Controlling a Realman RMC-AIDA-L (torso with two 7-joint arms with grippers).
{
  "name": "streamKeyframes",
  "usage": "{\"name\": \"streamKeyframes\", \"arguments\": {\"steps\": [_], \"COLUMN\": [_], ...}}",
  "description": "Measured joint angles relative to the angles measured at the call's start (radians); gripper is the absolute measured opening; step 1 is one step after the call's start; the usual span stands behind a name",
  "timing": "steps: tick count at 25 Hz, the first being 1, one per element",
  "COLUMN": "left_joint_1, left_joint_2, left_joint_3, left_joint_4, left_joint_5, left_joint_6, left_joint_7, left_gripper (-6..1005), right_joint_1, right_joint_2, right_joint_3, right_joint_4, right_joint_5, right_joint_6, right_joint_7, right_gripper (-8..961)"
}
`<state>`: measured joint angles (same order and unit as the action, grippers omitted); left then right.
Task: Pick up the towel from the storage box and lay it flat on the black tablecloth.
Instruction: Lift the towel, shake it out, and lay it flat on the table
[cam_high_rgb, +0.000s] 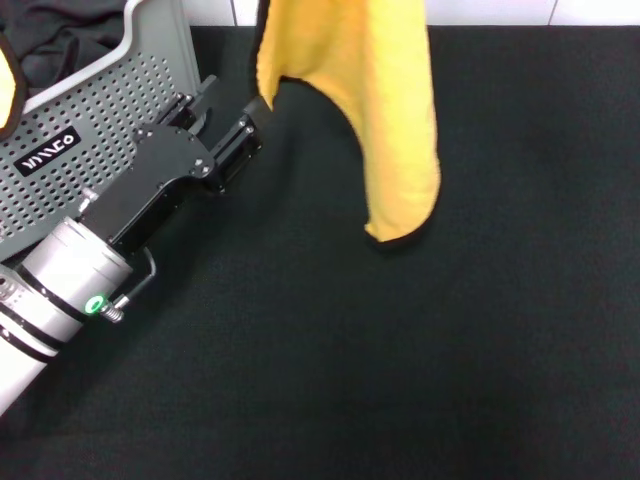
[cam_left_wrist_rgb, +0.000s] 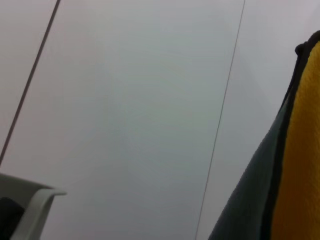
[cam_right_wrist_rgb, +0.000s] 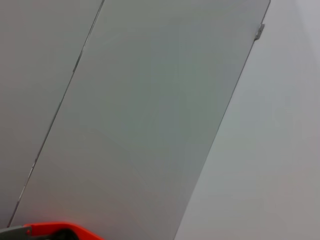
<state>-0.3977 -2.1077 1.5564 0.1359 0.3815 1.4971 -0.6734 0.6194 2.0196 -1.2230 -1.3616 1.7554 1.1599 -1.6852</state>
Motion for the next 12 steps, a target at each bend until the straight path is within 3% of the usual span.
{"name": "streamKeyframes", "arguments": {"steps": [12], "left_joint_1": [-0.008], "left_joint_2": [0.0], "left_joint_3": [0.06], "left_joint_4": [0.002], "left_joint_5": [0.001], "left_joint_6": [-0.014], "left_joint_7": [0.0], "left_gripper": [631], "right_joint_1": [-0.003], "right_joint_2": [0.003], "right_joint_3": [-0.017], "right_joint_4": [-0.002], "right_joint_5": [0.024], "right_joint_6": [0.015], "right_joint_7": [0.003], "right_gripper": [15]}}
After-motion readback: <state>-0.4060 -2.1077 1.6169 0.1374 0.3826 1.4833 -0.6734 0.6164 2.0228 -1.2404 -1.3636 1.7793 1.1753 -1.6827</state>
